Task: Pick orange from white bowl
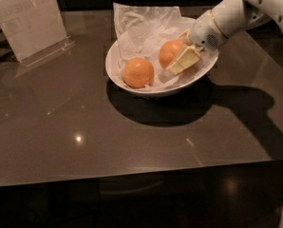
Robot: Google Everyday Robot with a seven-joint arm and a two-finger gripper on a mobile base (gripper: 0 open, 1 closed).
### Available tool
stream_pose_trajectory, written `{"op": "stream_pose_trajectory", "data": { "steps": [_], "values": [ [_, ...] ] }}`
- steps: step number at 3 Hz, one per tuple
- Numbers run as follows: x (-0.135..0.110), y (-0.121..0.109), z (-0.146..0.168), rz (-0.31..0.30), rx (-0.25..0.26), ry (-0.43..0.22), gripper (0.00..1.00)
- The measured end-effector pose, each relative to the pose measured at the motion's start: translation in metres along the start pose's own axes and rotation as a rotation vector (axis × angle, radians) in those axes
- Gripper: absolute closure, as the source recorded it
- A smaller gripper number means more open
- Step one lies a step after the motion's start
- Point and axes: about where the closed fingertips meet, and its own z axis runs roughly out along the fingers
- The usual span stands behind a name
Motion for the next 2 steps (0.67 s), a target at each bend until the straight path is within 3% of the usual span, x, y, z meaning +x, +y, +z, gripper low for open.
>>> {"op": "stream_pose_trajectory", "data": {
  "steps": [1, 2],
  "values": [
    [-0.014, 0.006, -0.035, -0.037, 0.080, -0.069, 1.00],
    [-0.019, 0.013, -0.057, -0.047, 0.123, -0.133, 1.00]
  ]
}}
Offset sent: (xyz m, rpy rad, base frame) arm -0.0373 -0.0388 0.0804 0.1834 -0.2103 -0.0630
